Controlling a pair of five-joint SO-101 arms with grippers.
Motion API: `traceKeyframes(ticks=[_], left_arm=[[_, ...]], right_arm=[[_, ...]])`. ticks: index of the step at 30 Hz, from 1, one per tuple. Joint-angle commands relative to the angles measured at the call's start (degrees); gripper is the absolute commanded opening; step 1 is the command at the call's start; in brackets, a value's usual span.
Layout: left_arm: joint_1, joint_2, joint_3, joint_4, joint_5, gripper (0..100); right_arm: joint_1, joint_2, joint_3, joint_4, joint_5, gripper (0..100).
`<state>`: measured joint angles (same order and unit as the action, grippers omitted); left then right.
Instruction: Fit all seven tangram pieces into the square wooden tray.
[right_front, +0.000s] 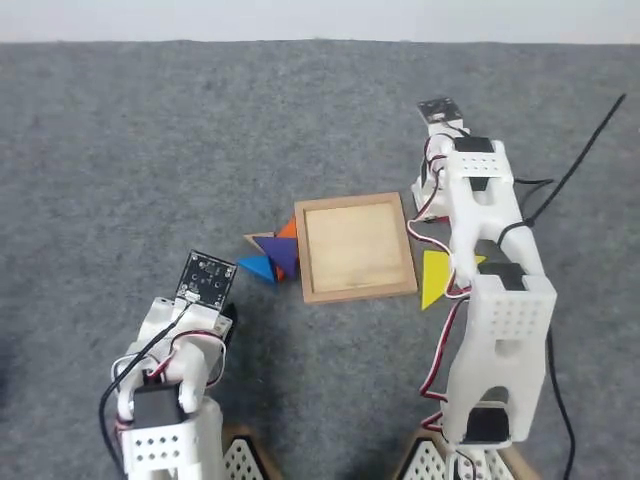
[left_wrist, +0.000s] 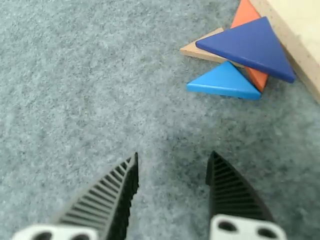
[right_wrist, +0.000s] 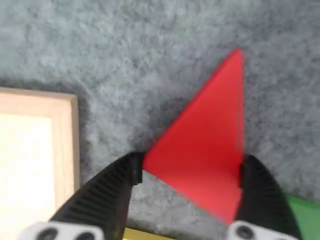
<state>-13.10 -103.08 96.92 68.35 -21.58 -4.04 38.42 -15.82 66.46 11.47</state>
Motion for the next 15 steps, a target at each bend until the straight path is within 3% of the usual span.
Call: traceKeyframes(ticks=[1, 8, 15], left_arm=[[-0.2, -1.0, -0.5, 0.4, -0.7, 21], [-0.2, -1.0, -0.5, 0.4, -0.7, 21], [-0.2, -1.0, -0.5, 0.4, -0.7, 21]], right_arm=[[-0.1, 0.1, -2.5, -0.4, -0.9, 13.9], [0.0, 0.0, -2.5, 0.0, -1.0, 13.8], [1.5, -3.5, -3.6, 4.2, -6.2, 13.4]])
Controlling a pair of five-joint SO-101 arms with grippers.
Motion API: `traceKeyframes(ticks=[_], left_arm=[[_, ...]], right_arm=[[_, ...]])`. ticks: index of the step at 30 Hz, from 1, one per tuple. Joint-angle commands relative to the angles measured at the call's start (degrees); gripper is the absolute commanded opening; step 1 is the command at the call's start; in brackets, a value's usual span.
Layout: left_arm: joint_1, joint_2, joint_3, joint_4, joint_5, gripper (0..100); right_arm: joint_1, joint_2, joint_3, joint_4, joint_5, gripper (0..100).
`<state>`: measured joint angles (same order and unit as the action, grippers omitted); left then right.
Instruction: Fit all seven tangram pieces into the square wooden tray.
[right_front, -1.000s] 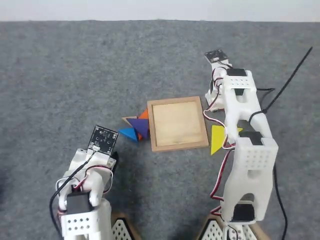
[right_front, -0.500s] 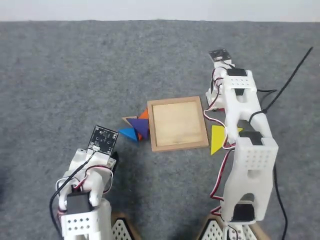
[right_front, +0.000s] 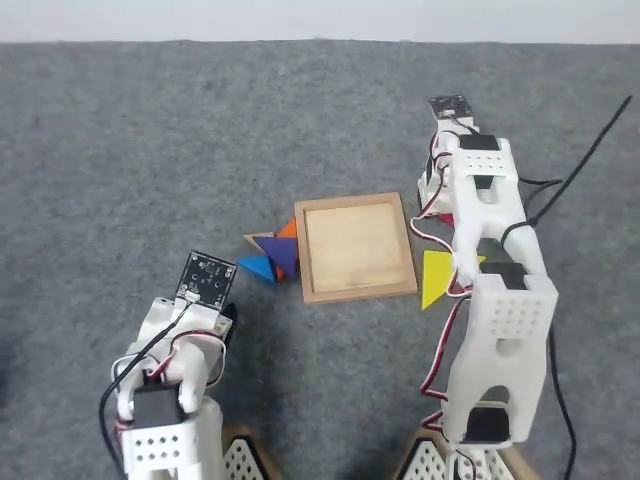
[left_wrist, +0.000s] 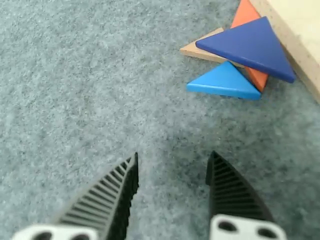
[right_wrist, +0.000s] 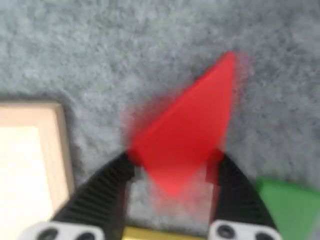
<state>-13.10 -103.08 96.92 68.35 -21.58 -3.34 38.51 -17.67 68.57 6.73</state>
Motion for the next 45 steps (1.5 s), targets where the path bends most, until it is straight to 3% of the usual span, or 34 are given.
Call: traceKeyframes(ticks=[1, 11, 16, 21, 23, 36, 41, 45], left_arm=[[-0.2, -1.0, -0.5, 0.4, -0.7, 21], [-0.2, -1.0, -0.5, 0.4, -0.7, 21], [-0.2, -1.0, -0.5, 0.4, -0.7, 21], [-0.2, -0.9, -0.5, 0.4, -0.7, 21], [-0.2, -0.9, -0.5, 0.4, -0.7, 21], [-0.3, -0.9, -0.5, 0.4, -0.7, 21], [-0.3, -0.9, -0.5, 0.4, -0.7, 21], [-0.4, -0.9, -0.5, 0.4, -0.7, 21]], right_arm=[[0.7, -4.5, -1.8, 2.6, -1.4, 13.4], [0.3, -10.2, -1.8, 3.9, -2.5, 13.8], [0.8, -9.1, -4.1, -2.8, -16.6, 16.8], [1.1, -3.6, -10.3, -12.8, -35.4, 33.6], [1.1, -0.8, -12.6, -14.9, -39.5, 39.4], [4.0, 15.9, -25.9, -11.5, -39.9, 41.6], [6.3, 19.5, -31.2, -11.5, -44.7, 41.6], [6.7, 22.0, -34.1, -7.6, -43.0, 41.5]])
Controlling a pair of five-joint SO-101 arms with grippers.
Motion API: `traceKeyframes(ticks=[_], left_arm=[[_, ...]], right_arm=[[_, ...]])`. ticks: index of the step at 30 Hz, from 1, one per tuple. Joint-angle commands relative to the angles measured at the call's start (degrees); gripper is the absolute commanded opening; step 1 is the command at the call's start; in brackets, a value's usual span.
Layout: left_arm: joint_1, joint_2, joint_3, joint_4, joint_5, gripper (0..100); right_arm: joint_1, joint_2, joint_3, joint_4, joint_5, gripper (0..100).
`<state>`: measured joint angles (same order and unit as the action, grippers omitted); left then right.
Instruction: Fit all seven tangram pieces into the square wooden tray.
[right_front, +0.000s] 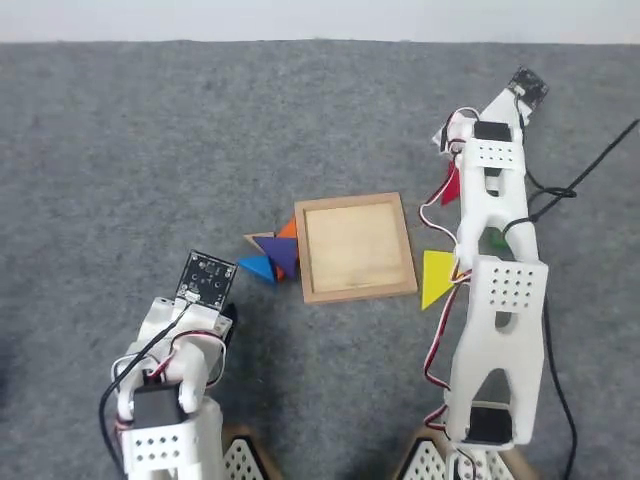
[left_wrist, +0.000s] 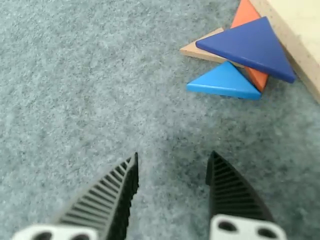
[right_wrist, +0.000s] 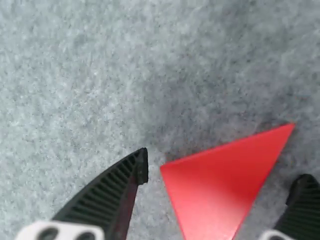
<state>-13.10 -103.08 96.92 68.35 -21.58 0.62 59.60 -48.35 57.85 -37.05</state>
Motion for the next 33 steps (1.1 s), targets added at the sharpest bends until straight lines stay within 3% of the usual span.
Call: traceKeyframes(ticks=[1, 7, 10, 15, 23, 28, 33], left_arm=[[-0.4, -0.9, -0.5, 0.4, -0.7, 21], [-0.4, -0.9, -0.5, 0.4, -0.7, 21], [-0.4, -0.9, -0.5, 0.4, -0.7, 21], [-0.4, -0.9, -0.5, 0.4, -0.7, 21], [-0.4, -0.9, -0.5, 0.4, -0.7, 21], [-0.4, -0.9, -0.5, 0.4, -0.7, 21], [-0.4, -0.9, -0.5, 0.4, -0.7, 21]], right_arm=[[2.8, 1.3, -4.5, 5.1, 1.2, 41.5], [2.8, 3.8, -9.4, 12.7, 1.7, 25.0], [2.8, 5.6, -11.4, 14.3, 6.1, 17.1], [2.5, 7.2, -14.6, 20.9, 9.3, 17.0], [-0.8, 7.3, -20.8, 39.2, 25.2, 16.9], [-0.5, 7.1, -28.9, 42.1, 21.7, 16.9], [-0.5, 7.9, -38.1, 36.4, 11.3, 17.0]])
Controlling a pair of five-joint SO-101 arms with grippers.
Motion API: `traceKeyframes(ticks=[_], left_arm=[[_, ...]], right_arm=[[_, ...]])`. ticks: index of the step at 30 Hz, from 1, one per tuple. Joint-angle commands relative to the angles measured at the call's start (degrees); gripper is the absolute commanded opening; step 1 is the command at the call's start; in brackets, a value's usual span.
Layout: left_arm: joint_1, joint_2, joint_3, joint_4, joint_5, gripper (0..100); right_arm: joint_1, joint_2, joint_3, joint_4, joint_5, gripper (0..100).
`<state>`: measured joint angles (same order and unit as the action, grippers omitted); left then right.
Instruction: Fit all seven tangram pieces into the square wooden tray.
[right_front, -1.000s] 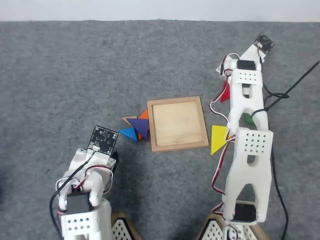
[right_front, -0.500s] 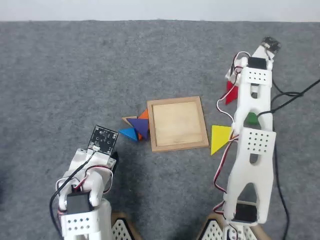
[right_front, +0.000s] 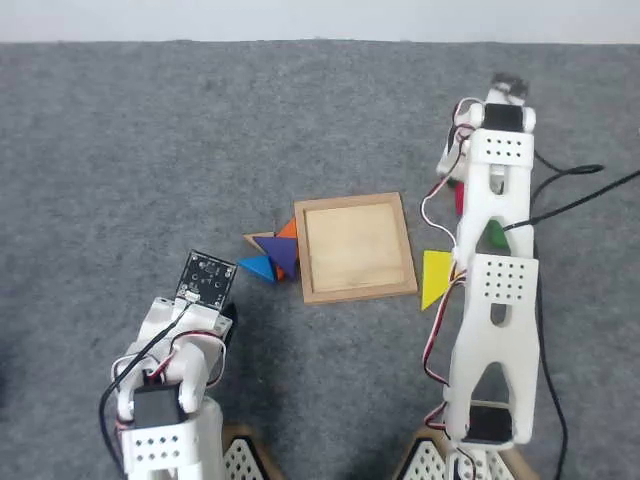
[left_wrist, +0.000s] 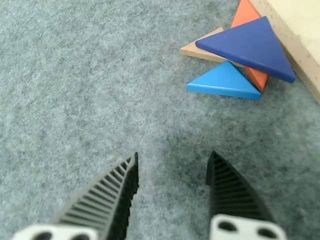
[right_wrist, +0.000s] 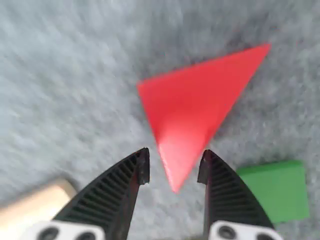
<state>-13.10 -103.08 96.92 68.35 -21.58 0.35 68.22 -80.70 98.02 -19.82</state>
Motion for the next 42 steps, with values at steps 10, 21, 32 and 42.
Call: traceKeyframes(ticks=[10, 21, 32, 42], left_arm=[[-0.4, -0.9, -0.5, 0.4, -0.7, 21], [-0.4, -0.9, -0.5, 0.4, -0.7, 21], [-0.4, -0.9, -0.5, 0.4, -0.7, 21], [-0.4, -0.9, -0.5, 0.4, -0.7, 21]], right_arm=[[1.5, 10.6, -6.1, -15.3, -10.5, 17.0], [1.2, 10.9, -6.1, 2.4, -1.4, 16.7], [3.6, 5.8, -1.0, 5.1, 7.1, 16.7], [3.6, -1.5, 2.0, -1.8, 1.6, 24.3]])
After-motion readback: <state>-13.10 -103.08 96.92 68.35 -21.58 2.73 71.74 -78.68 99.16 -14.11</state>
